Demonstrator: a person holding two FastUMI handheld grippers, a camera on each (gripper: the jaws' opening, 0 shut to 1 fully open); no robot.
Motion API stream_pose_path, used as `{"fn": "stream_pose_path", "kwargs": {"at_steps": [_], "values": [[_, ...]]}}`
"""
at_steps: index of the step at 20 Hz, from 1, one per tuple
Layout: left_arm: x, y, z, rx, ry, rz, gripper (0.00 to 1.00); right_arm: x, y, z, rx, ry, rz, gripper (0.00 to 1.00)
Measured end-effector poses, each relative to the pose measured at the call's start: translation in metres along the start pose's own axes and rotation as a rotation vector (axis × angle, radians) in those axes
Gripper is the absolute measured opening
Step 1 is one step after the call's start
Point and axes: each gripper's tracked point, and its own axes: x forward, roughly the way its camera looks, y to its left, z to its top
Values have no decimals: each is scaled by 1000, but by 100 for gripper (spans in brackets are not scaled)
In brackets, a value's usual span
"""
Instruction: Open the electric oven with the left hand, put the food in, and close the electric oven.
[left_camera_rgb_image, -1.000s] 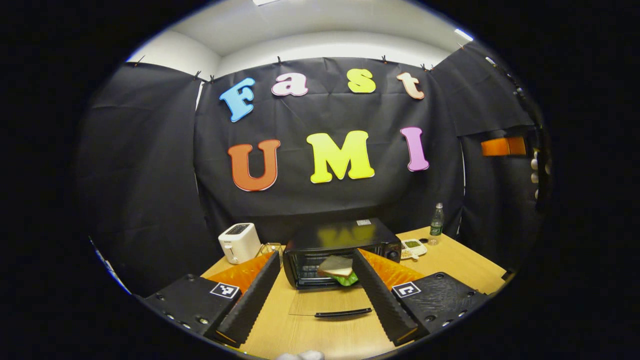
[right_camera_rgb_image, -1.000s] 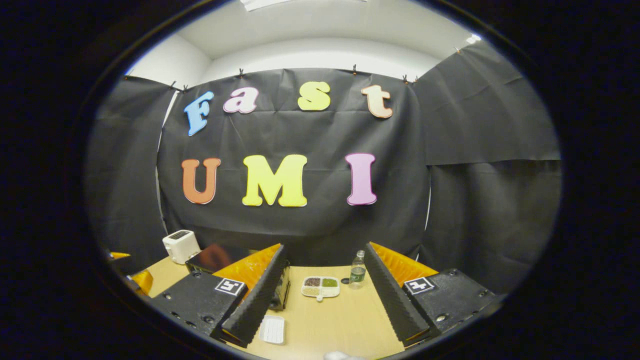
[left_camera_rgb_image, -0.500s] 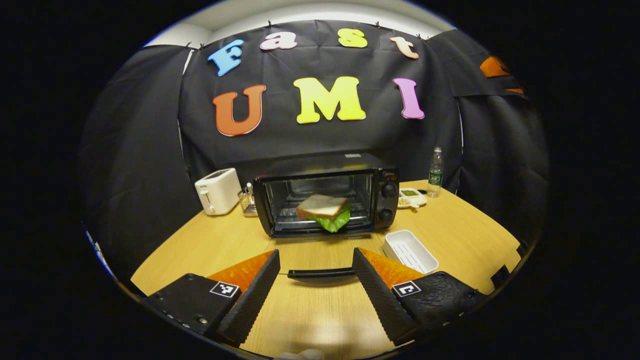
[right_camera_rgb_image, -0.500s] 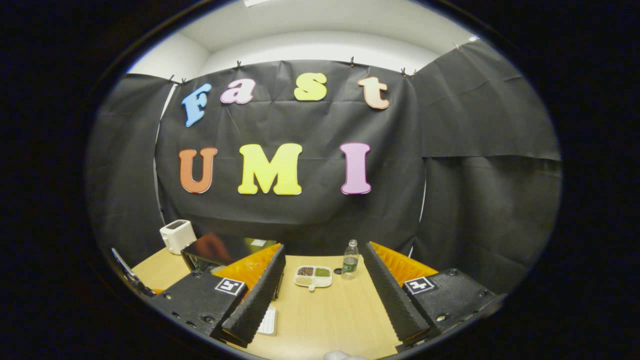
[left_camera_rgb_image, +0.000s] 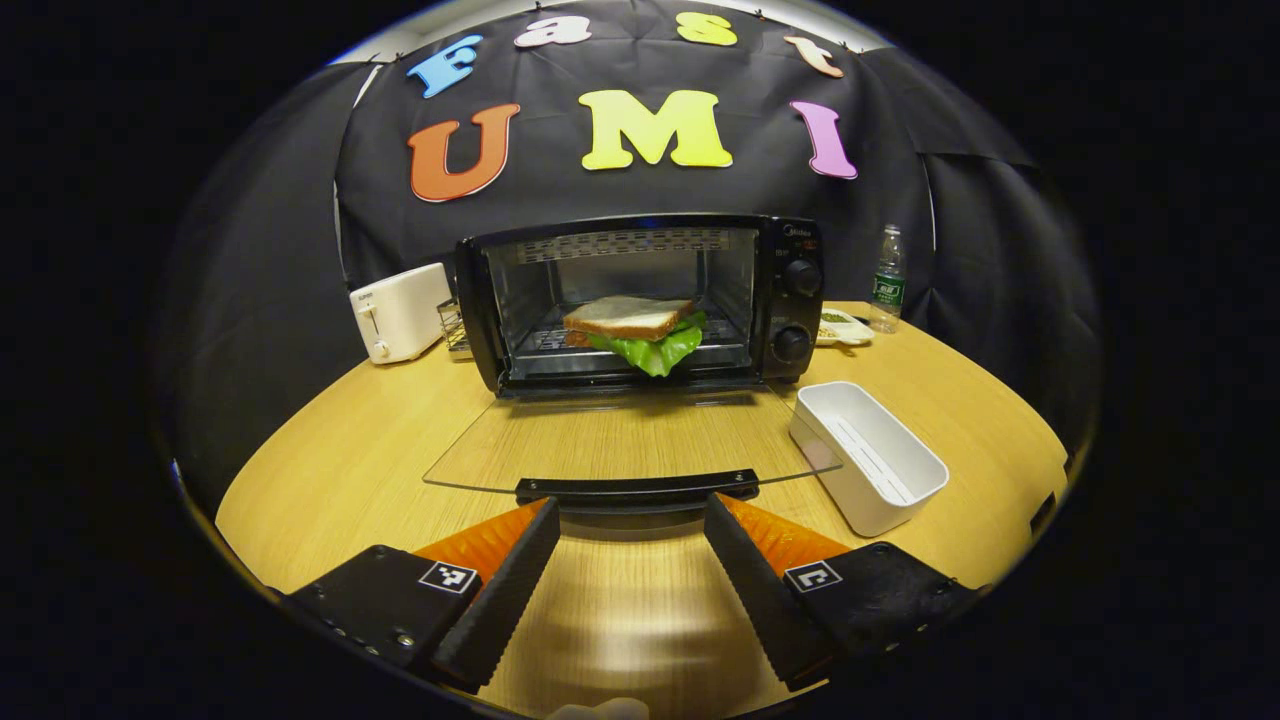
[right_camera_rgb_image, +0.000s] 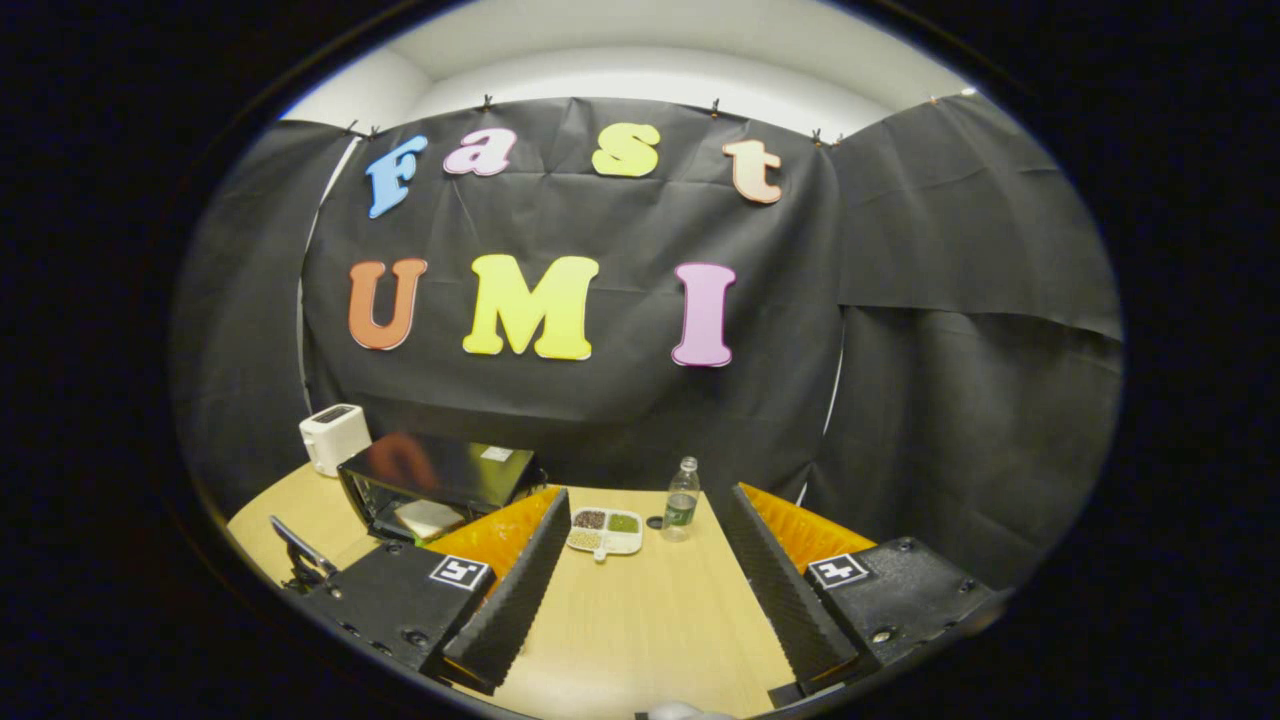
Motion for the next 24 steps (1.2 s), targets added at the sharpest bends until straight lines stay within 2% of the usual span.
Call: {"fn": "stream_pose_path", "kwargs": {"at_steps": [3,4,5,11,18,24], "values": [[8,0,-6,-6,14,-7,96,2,0,-5,-4,13,-12,96],[8,1,-8,0,16,-4,95,2,-1,-7,-6,17,-15,100],[7,1,-7,8,9,-5,96,4,0,-9,-8,23,-15,96],[5,2,2,5,6,-10,95,10,7,-13,-4,39,-1,96],[-3,5,53,7,-56,-16,95,18,9,-10,12,48,17,96],[2,6,106,47,-120,-23,96,23,1,-1,45,35,5,96]]}}
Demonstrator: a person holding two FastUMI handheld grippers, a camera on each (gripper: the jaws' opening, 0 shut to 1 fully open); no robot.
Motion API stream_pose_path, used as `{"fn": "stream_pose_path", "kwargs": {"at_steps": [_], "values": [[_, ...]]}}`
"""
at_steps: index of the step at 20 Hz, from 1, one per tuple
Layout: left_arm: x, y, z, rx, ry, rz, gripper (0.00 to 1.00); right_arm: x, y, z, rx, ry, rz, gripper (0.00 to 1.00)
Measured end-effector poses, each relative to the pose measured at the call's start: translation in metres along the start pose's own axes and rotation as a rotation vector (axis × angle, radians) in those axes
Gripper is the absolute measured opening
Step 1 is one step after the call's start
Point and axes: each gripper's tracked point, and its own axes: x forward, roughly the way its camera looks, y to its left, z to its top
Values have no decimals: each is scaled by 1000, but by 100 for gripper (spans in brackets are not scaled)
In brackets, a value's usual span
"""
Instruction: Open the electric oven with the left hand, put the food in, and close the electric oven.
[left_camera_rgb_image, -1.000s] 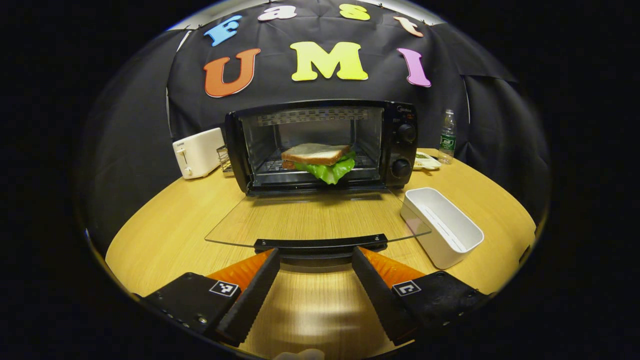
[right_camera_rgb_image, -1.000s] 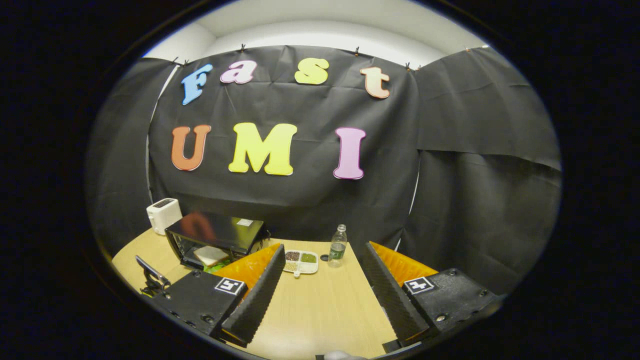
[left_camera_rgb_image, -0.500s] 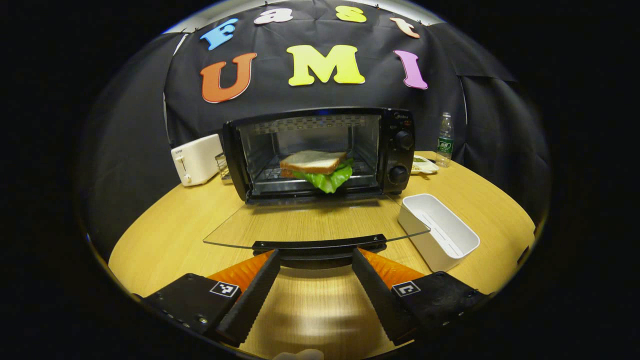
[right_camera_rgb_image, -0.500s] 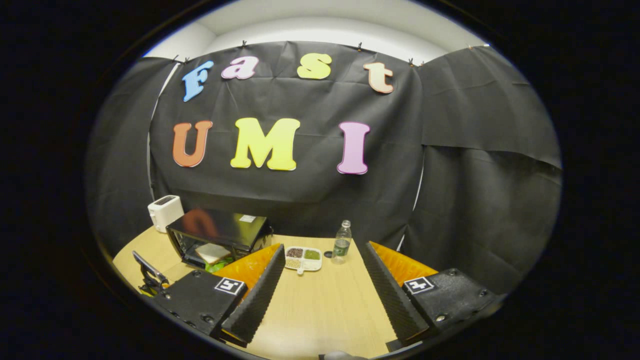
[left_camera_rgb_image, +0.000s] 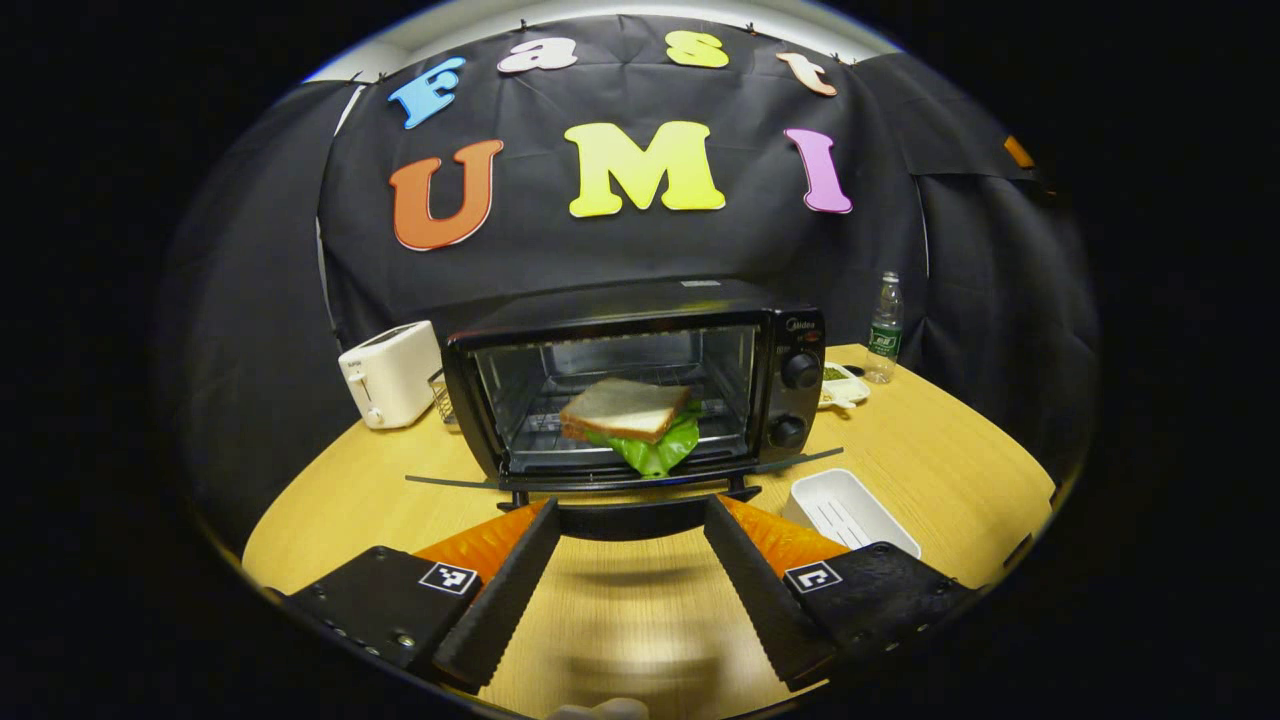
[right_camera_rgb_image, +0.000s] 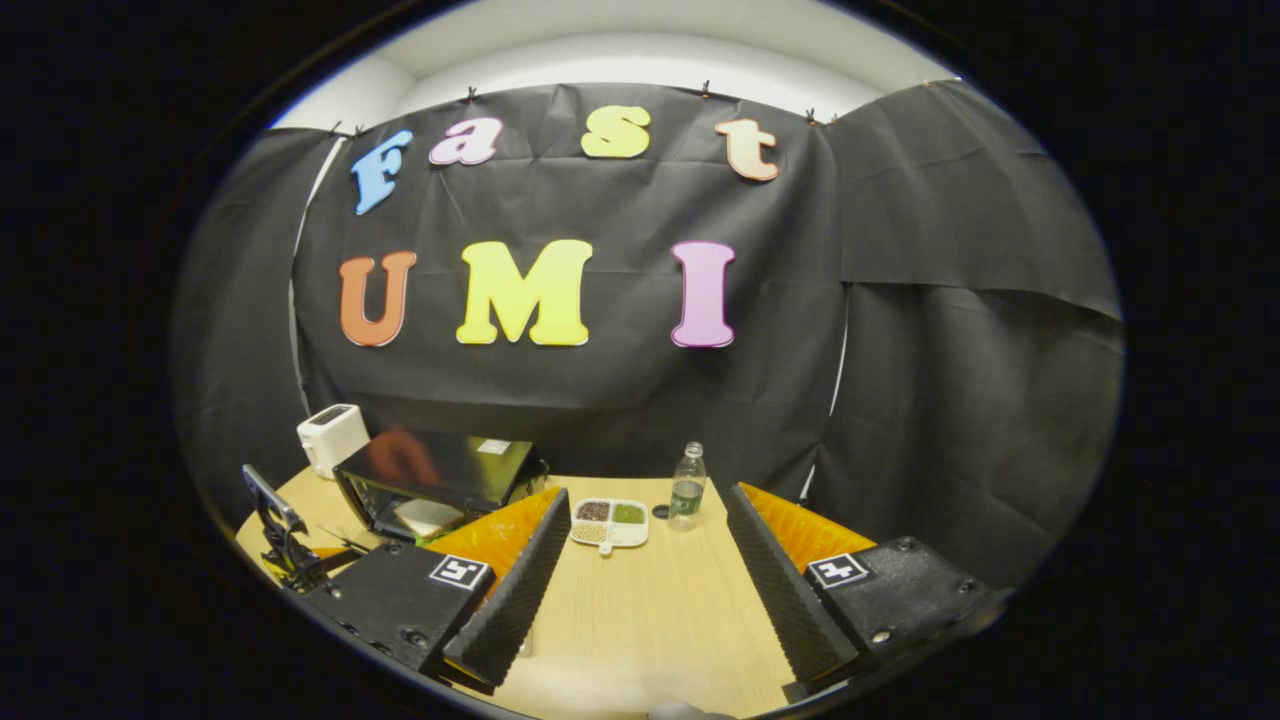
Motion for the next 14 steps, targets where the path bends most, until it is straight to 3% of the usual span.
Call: {"fn": "stream_pose_path", "kwargs": {"at_steps": [9,10,12,13,14], "values": [[45,10,58,10,-91,18,96,7,-12,6,11,-15,-30,96],[50,11,65,19,-110,19,95,8,-12,6,11,-16,-32,100],[60,11,72,25,-118,20,95,9,-12,6,8,-10,-32,96],[65,12,72,17,-118,22,95,10,-12,7,10,-13,-35,100],[69,12,72,8,-109,22,95,10,-12,8,13,-13,-36,96]]}}
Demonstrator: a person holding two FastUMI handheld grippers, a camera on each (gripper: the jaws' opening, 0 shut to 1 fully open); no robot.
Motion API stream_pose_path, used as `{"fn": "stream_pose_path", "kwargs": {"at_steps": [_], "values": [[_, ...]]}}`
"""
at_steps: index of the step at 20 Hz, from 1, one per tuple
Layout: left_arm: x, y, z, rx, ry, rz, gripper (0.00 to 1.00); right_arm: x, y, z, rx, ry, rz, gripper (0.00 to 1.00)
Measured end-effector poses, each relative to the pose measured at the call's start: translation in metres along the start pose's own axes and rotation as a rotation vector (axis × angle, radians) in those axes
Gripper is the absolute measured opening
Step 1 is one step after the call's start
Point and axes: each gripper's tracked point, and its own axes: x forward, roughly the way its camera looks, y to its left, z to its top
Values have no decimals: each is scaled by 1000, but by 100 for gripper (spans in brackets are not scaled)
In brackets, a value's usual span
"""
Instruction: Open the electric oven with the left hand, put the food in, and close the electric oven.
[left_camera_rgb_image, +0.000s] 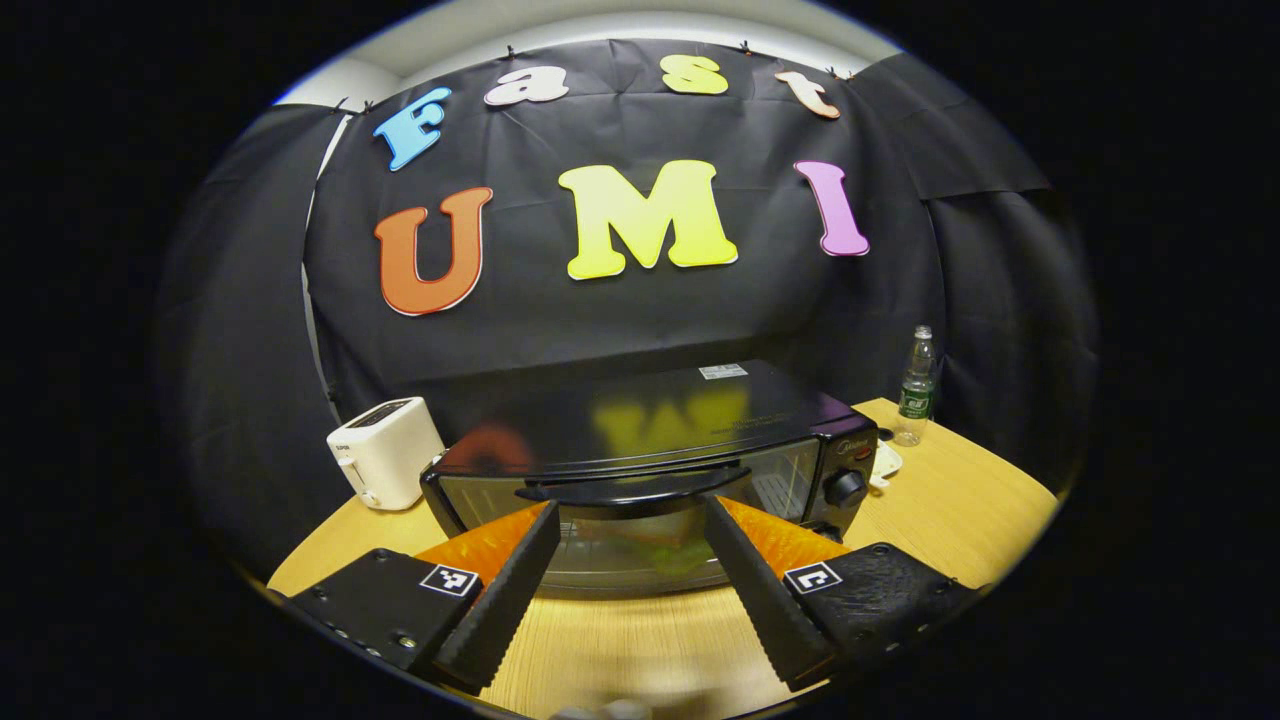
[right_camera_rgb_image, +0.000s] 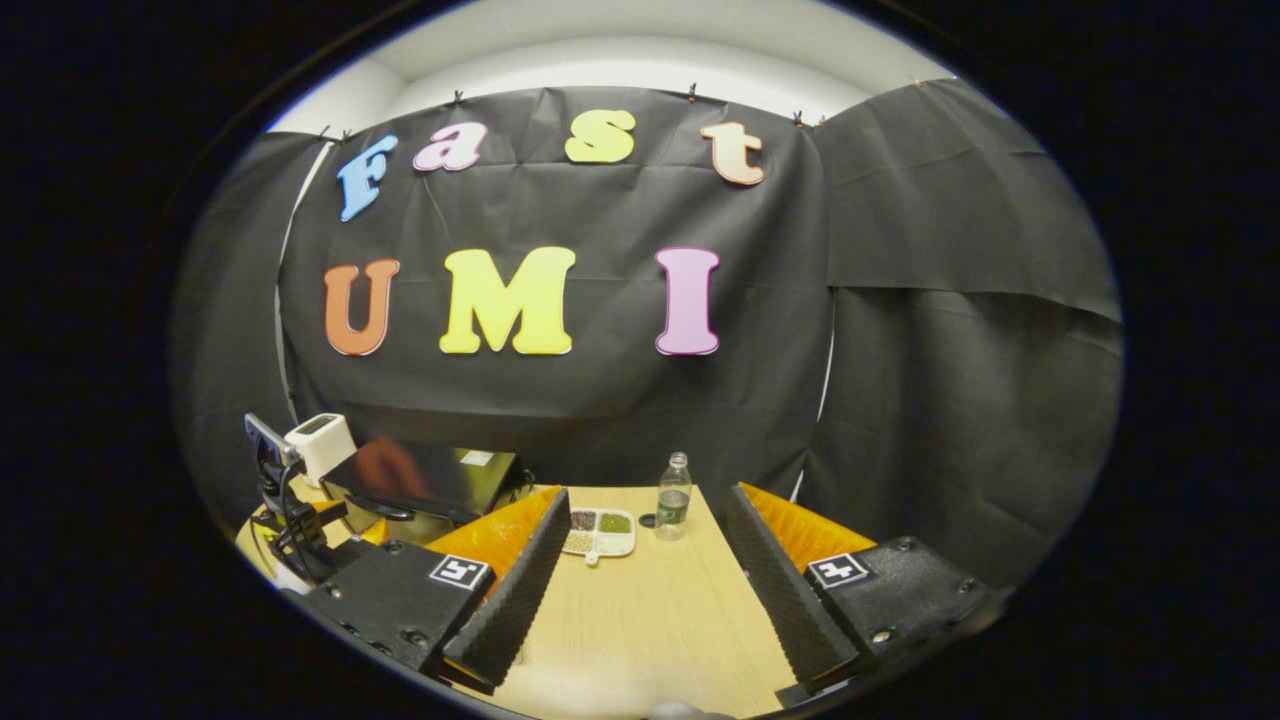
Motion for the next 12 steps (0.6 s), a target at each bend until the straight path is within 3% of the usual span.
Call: {"fn": "stream_pose_path", "kwargs": {"at_steps": [5,6,7,12], "values": [[0,2,3,-5,1,10,95,0,1,0,-5,4,2,96],[-4,4,7,-7,1,14,95,0,1,1,-4,2,3,100],[-11,5,12,-15,-6,14,95,1,2,3,-3,1,4,96],[-68,21,84,-36,-99,54,95,-2,18,26,3,-37,41,96]]}}
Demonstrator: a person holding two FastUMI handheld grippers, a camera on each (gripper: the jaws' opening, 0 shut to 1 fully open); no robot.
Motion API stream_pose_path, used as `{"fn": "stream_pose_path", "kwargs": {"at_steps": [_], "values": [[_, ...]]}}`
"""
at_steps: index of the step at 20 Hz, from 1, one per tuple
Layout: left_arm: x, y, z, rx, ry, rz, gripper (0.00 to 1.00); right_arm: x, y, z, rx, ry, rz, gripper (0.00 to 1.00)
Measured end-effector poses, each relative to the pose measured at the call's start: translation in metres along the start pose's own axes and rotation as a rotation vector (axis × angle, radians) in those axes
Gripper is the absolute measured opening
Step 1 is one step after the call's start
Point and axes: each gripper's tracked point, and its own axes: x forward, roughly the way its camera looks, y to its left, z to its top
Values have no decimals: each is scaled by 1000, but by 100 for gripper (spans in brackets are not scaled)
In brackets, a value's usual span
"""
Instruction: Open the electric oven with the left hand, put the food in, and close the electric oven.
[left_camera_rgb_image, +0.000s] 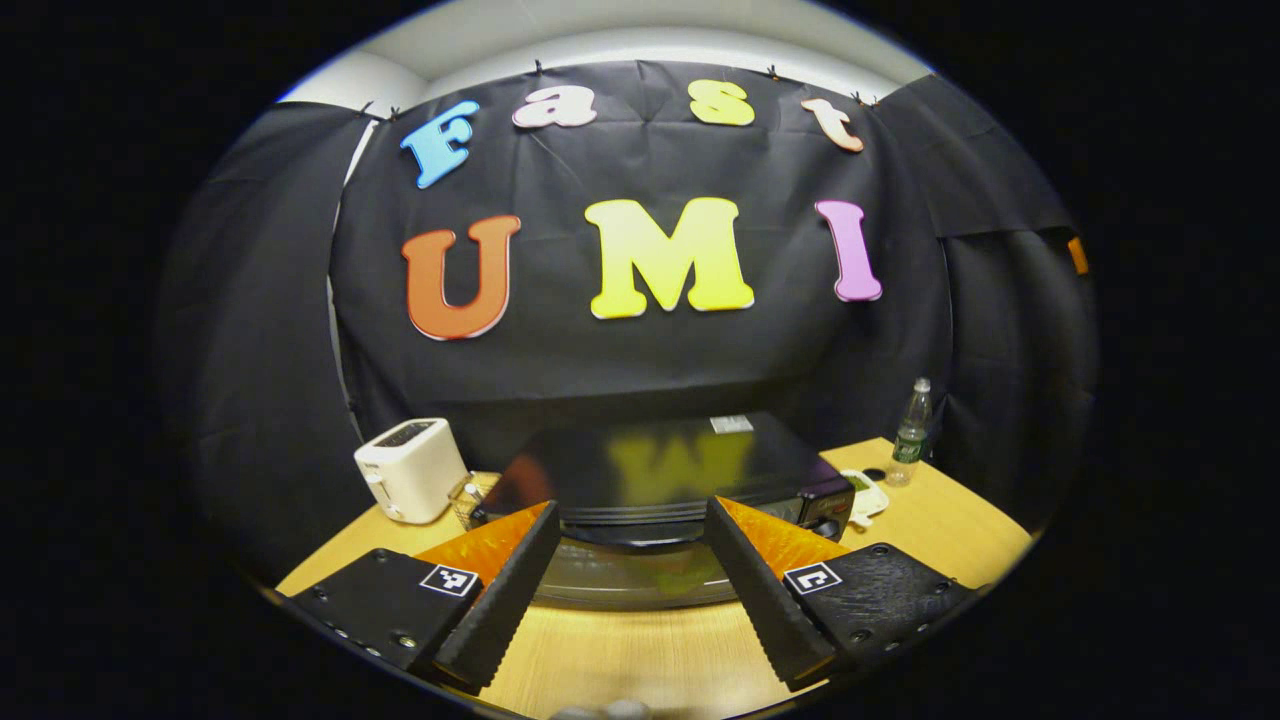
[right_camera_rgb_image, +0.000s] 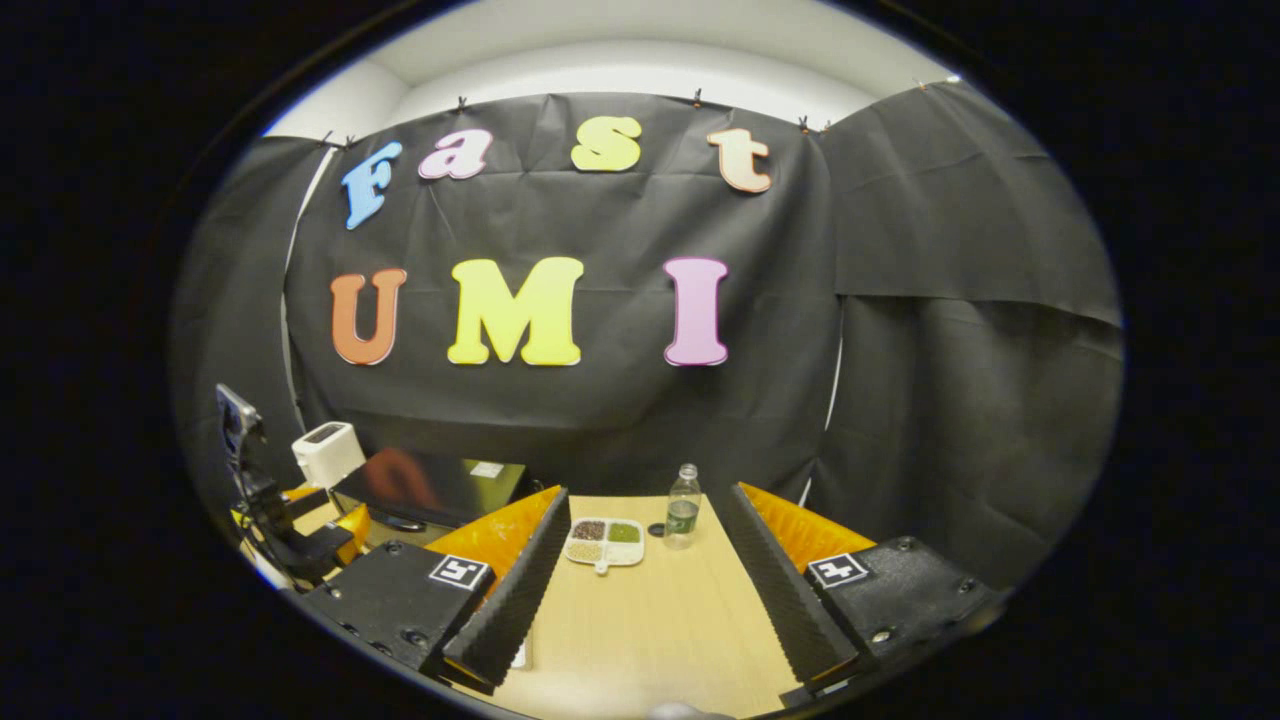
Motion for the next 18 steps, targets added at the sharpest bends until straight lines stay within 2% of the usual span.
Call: {"fn": "stream_pose_path", "kwargs": {"at_steps": [5,10,15,18], "values": [[-58,31,89,-13,-112,51,95,-3,31,29,-11,-64,61,96],[-111,59,145,-40,-158,100,95,-15,60,57,14,-126,107,96],[-140,71,165,-49,-177,112,95,-31,79,65,11,-139,118,95],[-145,70,169,-42,-173,92,95,-39,85,65,2,-137,113,95]]}}
